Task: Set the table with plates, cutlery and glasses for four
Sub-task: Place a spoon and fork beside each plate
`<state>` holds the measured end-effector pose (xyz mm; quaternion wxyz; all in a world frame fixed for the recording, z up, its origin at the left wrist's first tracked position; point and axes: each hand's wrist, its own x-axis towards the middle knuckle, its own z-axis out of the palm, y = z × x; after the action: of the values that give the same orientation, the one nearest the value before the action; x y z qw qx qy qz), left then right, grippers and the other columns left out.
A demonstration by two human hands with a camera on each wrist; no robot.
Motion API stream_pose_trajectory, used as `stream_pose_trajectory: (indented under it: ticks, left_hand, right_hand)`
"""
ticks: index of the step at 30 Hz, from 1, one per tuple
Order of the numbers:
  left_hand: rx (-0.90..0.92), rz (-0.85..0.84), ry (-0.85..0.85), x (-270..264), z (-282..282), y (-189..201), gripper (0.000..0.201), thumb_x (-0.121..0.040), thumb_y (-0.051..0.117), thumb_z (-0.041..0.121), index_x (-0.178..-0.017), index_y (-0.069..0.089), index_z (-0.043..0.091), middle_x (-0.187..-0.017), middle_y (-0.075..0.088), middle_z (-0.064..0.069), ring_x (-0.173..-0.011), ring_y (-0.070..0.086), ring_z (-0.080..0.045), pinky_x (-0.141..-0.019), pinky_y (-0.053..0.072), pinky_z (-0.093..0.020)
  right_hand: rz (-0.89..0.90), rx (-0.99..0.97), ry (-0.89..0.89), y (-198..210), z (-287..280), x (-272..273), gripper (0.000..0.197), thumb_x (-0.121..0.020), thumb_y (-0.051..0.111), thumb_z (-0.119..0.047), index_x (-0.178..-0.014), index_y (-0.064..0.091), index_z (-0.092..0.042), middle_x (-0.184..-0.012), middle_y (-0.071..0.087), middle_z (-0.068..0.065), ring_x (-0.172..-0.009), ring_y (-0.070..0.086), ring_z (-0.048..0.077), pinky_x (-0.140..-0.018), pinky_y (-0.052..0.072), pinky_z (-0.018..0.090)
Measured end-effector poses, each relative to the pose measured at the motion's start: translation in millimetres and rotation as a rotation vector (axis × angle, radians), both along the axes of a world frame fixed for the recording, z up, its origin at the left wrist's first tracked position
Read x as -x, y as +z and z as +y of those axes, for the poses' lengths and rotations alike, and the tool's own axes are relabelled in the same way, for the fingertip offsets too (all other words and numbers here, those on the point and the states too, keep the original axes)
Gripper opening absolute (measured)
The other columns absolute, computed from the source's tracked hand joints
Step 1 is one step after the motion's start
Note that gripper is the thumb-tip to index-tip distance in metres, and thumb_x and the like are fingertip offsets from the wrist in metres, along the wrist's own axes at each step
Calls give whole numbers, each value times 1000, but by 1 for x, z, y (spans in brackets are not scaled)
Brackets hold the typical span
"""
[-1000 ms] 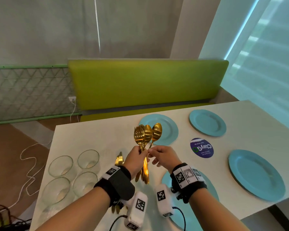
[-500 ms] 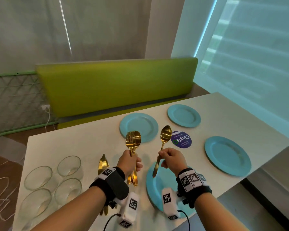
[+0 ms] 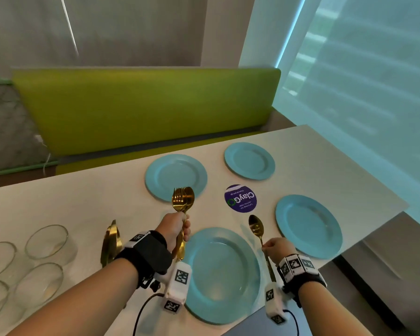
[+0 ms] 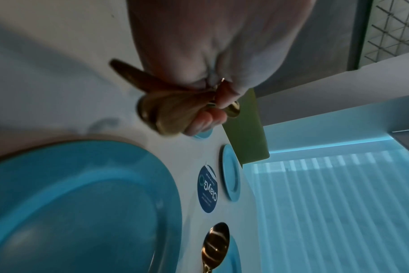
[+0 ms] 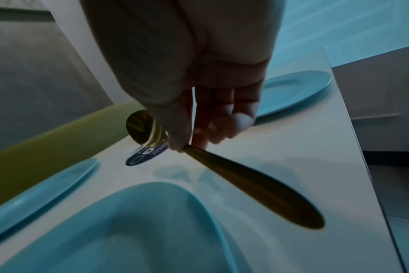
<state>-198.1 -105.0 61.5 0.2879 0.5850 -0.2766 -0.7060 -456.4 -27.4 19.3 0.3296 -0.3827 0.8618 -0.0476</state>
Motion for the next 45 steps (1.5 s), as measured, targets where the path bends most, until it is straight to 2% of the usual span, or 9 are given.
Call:
stream_pose_trajectory:
  ticks: [3, 8, 14, 24, 27, 29, 34, 39, 45]
  left_hand:
    - [-23, 11, 10, 11, -4, -7, 18, -94, 34, 3, -82, 48, 6, -66, 42, -7, -53, 37, -16, -48, 30, -26]
    - [-38, 16, 30, 20, -9, -14, 19, -93, 36, 3, -78, 47, 7, -66, 44, -7, -53, 38, -17, -49, 32, -26]
    - [9, -67, -29, 22, -8, -15, 27, -97, 33, 0, -73, 44, 5, -66, 43, -10, -56, 40, -17, -54, 34, -27]
    - [33, -102, -92, 19, -2, -17, 21, -98, 38, 5, -79, 48, 5, -69, 47, -9, -61, 46, -15, -60, 44, -26]
    - [42, -99, -89, 16, -1, -17, 17, -98, 42, 9, -84, 52, 5, -73, 51, -8, -65, 49, -15, -65, 47, -27]
    - [53, -89, -79, 14, 1, -16, 15, -97, 44, 9, -86, 53, 5, -73, 52, -7, -66, 51, -14, -66, 48, -26]
    - [110, -93, -131, 7, 10, -11, 6, -95, 49, 5, -89, 51, 4, -73, 53, -6, -62, 50, -13, -58, 46, -22]
    - [197, -136, -282, -6, 23, -7, 16, -92, 51, 0, -81, 51, 11, -72, 55, -6, -59, 48, -12, -54, 42, -21]
    - [198, -193, -357, -36, 39, -13, 17, -89, 56, 0, -98, 48, 12, -87, 58, -7, -69, 54, -13, -67, 48, -25]
  right_hand:
    - [-8, -34, 6, -10, -7, 7, 13, -84, 64, -22, -92, 72, -14, -93, 68, 3, -84, 59, 17, -82, 51, 28]
    - [-16, -75, 49, -25, -16, 12, 25, -82, 67, -19, -60, 59, -27, -82, 66, -1, -68, 56, 12, -73, 49, 24]
    - [1, -105, 50, -37, -16, 11, 29, -79, 69, -15, -55, 58, -28, -79, 68, 1, -67, 57, 14, -69, 50, 23]
    - [58, -59, 65, -39, -12, 4, 23, -78, 65, -17, -57, 59, -26, -79, 68, 1, -76, 61, 15, -71, 51, 24]
    - [66, -20, 71, -26, -16, 2, 3, -81, 68, -20, -83, 68, -19, -92, 70, 4, -83, 60, 17, -77, 48, 25]
    - [79, 65, 84, -11, -24, -5, 11, -85, 64, -23, -90, 69, -15, -98, 71, 6, -88, 61, 20, -80, 47, 28]
    - [-157, 264, 217, 27, -43, -66, 17, -88, 60, -34, -80, 69, -23, -82, 69, -2, -70, 60, 14, -79, 52, 29]
    - [-474, 273, 222, 28, -38, -132, 24, -93, 53, -32, -87, 68, -15, -74, 64, -6, -52, 53, 7, -50, 43, 17]
    - [-590, 280, 135, 18, -26, -156, 13, -86, 64, -26, -74, 65, -19, -69, 62, -7, -51, 50, 7, -46, 40, 18]
